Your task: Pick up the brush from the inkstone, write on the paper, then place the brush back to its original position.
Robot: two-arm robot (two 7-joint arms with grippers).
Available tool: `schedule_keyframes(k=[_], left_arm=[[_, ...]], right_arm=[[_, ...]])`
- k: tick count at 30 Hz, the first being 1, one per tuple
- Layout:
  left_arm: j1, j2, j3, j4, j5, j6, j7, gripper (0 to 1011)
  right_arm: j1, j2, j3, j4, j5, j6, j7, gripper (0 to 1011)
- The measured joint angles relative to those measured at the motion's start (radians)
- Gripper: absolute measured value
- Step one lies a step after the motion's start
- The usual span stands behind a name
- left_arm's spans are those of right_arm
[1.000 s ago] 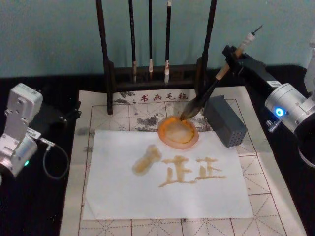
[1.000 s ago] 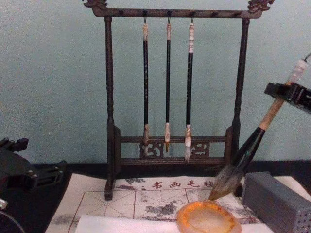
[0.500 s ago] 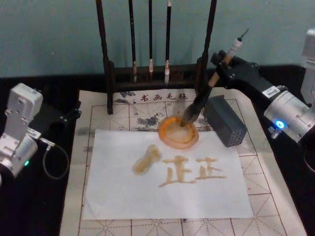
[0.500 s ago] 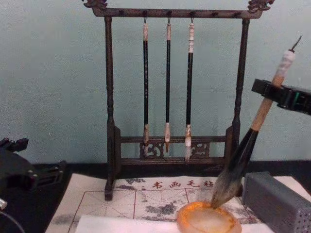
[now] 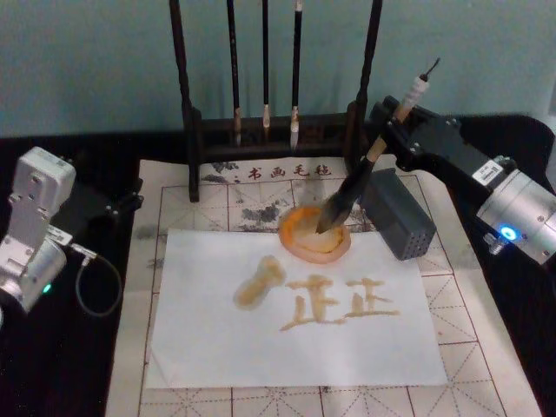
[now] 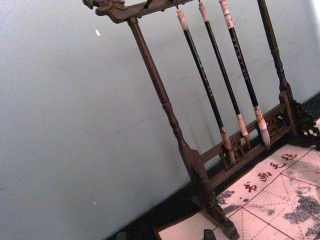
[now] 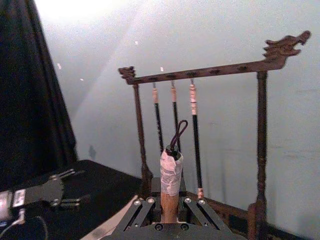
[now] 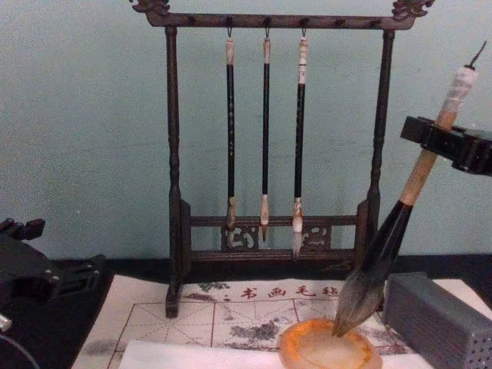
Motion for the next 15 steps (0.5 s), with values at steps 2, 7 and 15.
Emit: schedule_keyframes(k=[2, 7, 15], left_arm=[[0.0, 0.0, 0.0, 0.0, 0.0, 0.0, 0.0, 1001], [0.0, 0.0, 0.0, 0.0, 0.0, 0.0, 0.0, 1001], [0.0, 0.0, 0.0, 0.0, 0.0, 0.0, 0.0, 1001]], right_arm=[[-0.008, 0.003, 0.003, -0.008, 0.0, 0.0, 0.011, 185], [-0.035, 0.018, 0.018, -0.037, 0.002, 0.0, 0.053, 185], [-0.078, 0.042, 0.035, -0.079, 0.003, 0.0, 0.107, 185]])
